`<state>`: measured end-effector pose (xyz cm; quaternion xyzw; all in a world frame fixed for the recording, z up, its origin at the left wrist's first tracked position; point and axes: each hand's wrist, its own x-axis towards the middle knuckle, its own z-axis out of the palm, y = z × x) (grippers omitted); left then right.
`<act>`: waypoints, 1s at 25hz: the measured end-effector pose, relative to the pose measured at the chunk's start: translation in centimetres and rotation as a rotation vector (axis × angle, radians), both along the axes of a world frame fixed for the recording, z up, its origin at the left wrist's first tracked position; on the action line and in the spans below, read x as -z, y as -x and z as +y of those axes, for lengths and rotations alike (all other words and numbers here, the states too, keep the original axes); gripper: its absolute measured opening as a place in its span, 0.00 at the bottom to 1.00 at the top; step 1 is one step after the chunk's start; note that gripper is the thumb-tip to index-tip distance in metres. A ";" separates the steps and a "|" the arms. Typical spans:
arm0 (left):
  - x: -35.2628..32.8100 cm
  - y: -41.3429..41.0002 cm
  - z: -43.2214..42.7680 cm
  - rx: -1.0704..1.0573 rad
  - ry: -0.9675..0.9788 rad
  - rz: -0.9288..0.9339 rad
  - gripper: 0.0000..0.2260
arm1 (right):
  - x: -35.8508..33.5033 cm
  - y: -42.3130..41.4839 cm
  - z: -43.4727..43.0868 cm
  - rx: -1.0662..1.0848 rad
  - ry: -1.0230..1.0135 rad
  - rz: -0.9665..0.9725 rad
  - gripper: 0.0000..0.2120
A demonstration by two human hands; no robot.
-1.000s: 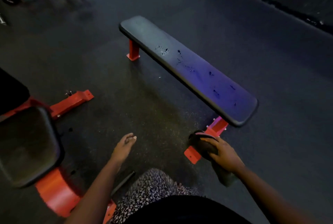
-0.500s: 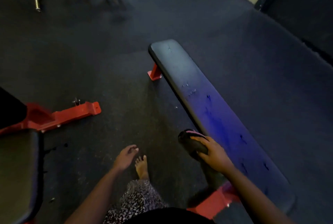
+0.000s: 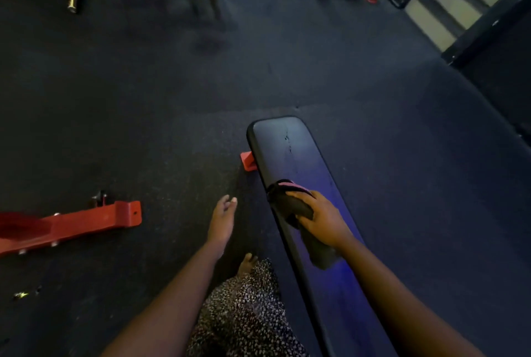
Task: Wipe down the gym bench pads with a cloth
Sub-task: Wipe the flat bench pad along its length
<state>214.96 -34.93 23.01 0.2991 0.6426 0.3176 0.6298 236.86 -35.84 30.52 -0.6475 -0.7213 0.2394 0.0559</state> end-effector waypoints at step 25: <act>16.8 -15.4 27.6 -0.256 0.178 0.191 0.27 | 23.9 1.4 35.9 -0.237 -0.114 -0.161 0.27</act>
